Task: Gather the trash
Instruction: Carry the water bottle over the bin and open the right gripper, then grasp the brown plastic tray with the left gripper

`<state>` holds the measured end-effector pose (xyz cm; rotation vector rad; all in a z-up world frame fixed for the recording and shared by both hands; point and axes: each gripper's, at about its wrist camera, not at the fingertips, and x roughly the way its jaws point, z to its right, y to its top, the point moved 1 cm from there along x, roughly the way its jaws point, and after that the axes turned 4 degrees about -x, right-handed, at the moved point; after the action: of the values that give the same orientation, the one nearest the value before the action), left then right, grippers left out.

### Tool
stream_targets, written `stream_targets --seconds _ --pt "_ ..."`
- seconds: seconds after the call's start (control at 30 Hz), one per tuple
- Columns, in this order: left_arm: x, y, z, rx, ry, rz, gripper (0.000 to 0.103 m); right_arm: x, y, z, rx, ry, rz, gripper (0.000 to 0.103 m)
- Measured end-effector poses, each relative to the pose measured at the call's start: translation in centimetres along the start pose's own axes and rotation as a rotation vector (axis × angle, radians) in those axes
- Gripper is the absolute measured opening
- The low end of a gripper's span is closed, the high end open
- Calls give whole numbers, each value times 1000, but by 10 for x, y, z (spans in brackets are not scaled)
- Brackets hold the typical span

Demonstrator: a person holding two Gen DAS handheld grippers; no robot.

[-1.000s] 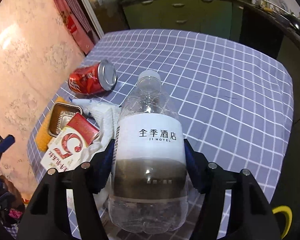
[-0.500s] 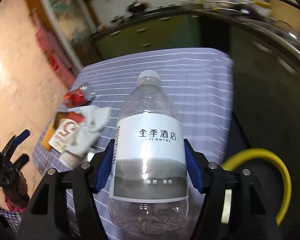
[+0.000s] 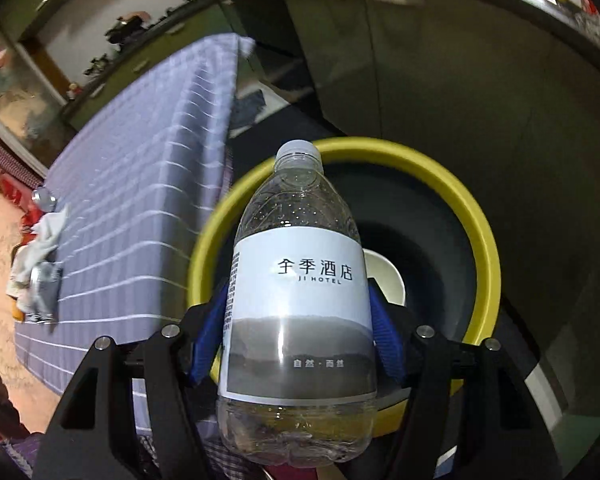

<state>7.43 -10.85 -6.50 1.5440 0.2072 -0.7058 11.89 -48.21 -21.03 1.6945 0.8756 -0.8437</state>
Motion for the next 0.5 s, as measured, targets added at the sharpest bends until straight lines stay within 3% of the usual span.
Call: stream_targets --seconds 0.2,0.3,0.5 --pt "2 1 0 5 5 -11 98 21 -1 19 45 -19 -36 64" --pt "3 1 -1 3 6 -17 98 17 -4 18 58 -18 -17 69" --pt "7 -1 -10 -10 14 -27 98 -1 -9 6 50 -3 28 70"
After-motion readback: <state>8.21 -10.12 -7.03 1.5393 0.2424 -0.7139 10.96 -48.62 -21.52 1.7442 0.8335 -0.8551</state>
